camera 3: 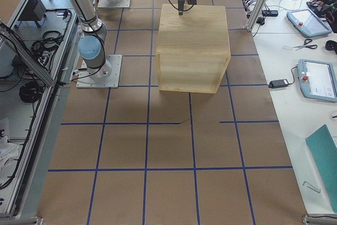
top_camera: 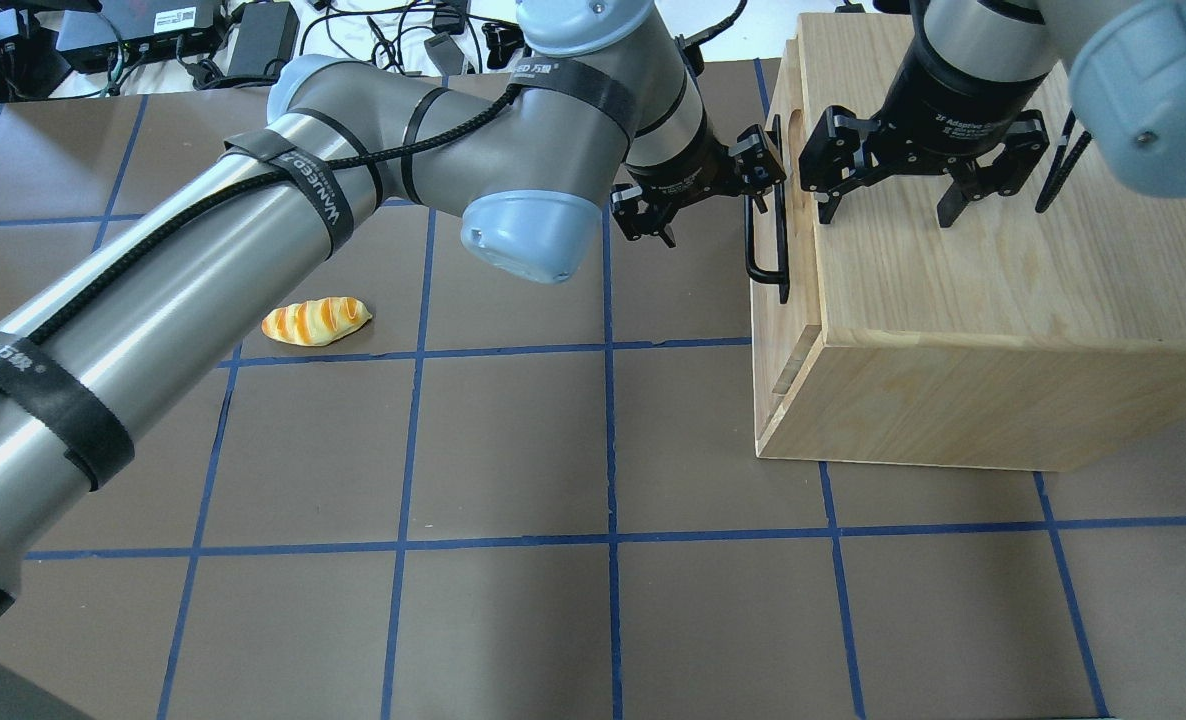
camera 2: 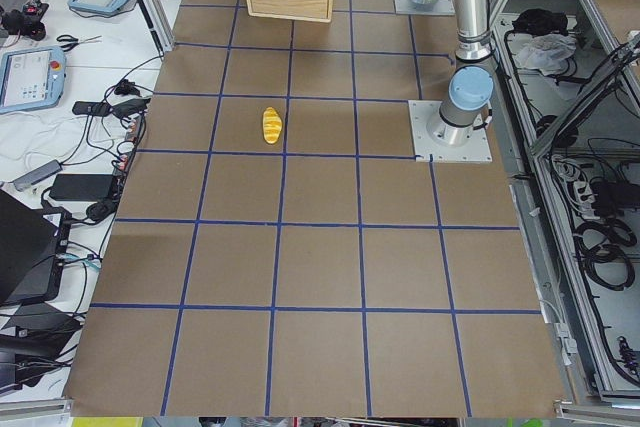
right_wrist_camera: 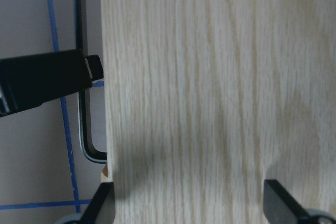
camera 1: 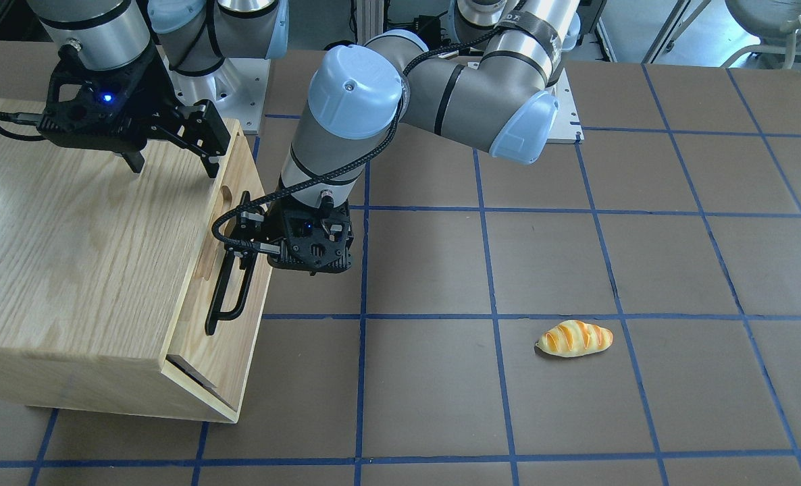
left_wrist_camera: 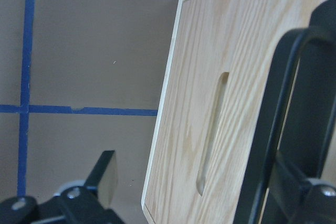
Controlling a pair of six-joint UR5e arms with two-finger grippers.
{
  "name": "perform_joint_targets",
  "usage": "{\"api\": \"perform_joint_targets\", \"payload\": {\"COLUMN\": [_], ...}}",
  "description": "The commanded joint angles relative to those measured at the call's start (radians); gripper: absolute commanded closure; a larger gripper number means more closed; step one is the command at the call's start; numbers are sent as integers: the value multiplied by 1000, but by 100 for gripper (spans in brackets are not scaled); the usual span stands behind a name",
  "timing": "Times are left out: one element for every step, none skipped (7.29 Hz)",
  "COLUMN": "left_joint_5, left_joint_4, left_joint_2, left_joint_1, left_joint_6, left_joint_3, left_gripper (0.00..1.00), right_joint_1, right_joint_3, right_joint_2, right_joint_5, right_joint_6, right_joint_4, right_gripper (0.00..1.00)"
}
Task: Open upper drawer
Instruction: 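Pull the drawer handle with the left gripper away from the cabinet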
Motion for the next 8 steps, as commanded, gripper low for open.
{"api": "perform_joint_targets", "payload": {"left_joint_5": [2,2,8,10,11,11,42,45], "left_joint_4": [-11,-11,-9,-11,-11,-11,-23,-60], "left_joint_2": [6,4,4,4,4,6,12,27], "left_joint_1": [22,30,35,39,44,51,70,90], "left_joint_6": [29,34,34,34,36,36,74,94], "left_joint_3": [2,2,2,2,1,2,1,4], "left_gripper": [0,0,0,0,0,0,0,0], "right_joint_1": [0,0,0,0,0,0,0,0], "right_joint_3": [0,0,0,0,0,0,0,0], "right_joint_2": [0,0,0,0,0,0,0,0], "right_joint_5": [-1,-1,-1,-1,-1,-1,-1,-1], "right_joint_6": [0,0,0,0,0,0,0,0], "right_joint_4": [0,0,0,0,0,0,0,0], "right_gripper": [0,0,0,0,0,0,0,0]}}
